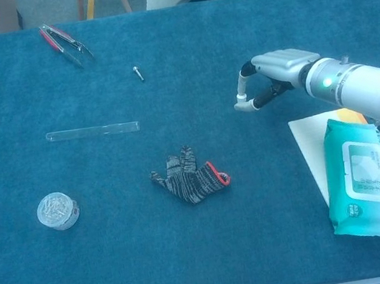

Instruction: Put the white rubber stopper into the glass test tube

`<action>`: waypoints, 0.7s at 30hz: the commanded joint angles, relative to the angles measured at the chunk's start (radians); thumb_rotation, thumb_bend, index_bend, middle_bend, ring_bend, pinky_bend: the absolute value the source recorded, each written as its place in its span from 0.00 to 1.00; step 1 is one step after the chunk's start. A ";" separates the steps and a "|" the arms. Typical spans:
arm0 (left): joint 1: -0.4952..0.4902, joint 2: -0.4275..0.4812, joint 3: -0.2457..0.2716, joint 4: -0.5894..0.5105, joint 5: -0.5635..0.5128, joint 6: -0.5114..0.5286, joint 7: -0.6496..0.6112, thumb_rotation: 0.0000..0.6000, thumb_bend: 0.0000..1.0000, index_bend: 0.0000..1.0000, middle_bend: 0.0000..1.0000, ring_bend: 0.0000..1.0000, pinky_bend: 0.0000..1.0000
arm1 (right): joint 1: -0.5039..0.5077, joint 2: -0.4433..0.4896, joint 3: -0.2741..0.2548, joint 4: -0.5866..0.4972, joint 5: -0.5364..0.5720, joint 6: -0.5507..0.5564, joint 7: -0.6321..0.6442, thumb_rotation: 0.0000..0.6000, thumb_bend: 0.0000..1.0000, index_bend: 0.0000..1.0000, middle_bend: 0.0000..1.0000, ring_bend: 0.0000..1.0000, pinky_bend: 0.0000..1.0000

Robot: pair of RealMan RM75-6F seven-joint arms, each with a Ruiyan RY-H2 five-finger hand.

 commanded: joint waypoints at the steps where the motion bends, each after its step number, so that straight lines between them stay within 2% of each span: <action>1: 0.001 0.000 0.000 0.000 0.001 0.002 -0.001 1.00 0.34 0.26 0.23 0.07 0.08 | -0.001 0.003 -0.001 -0.006 -0.003 0.006 -0.001 0.46 0.25 0.33 0.16 0.01 0.12; 7: 0.003 0.000 0.001 0.001 0.006 0.006 -0.004 1.00 0.34 0.26 0.23 0.07 0.08 | -0.005 0.014 0.001 -0.025 -0.011 0.022 0.003 0.46 0.25 0.33 0.16 0.01 0.12; 14: -0.014 0.008 -0.003 -0.011 0.020 -0.012 0.011 1.00 0.34 0.26 0.23 0.07 0.08 | -0.037 0.054 0.032 -0.075 -0.086 0.080 0.058 0.48 0.25 0.33 0.16 0.01 0.12; 21: -0.067 0.012 -0.014 -0.028 0.030 -0.080 0.006 1.00 0.34 0.26 0.23 0.07 0.08 | -0.103 0.105 0.100 -0.102 -0.222 0.154 0.212 0.67 0.27 0.33 0.17 0.01 0.12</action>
